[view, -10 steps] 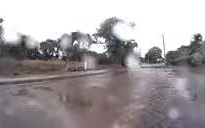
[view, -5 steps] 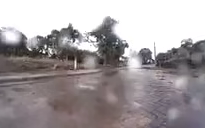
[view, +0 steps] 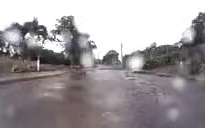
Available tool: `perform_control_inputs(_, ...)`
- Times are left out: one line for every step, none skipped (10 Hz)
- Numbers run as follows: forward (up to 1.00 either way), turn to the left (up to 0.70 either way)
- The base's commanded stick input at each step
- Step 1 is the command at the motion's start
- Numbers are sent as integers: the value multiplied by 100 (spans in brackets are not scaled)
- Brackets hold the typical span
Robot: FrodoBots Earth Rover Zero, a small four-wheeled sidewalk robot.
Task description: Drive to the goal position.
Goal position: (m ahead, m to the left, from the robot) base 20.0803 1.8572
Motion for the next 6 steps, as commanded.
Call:
perform_control_inputs(85, -21)
perform_control_inputs(85, -9)
perform_control_inputs(85, 0)
perform_control_inputs(85, 0)
perform_control_inputs(85, 0)
perform_control_inputs(85, 0)
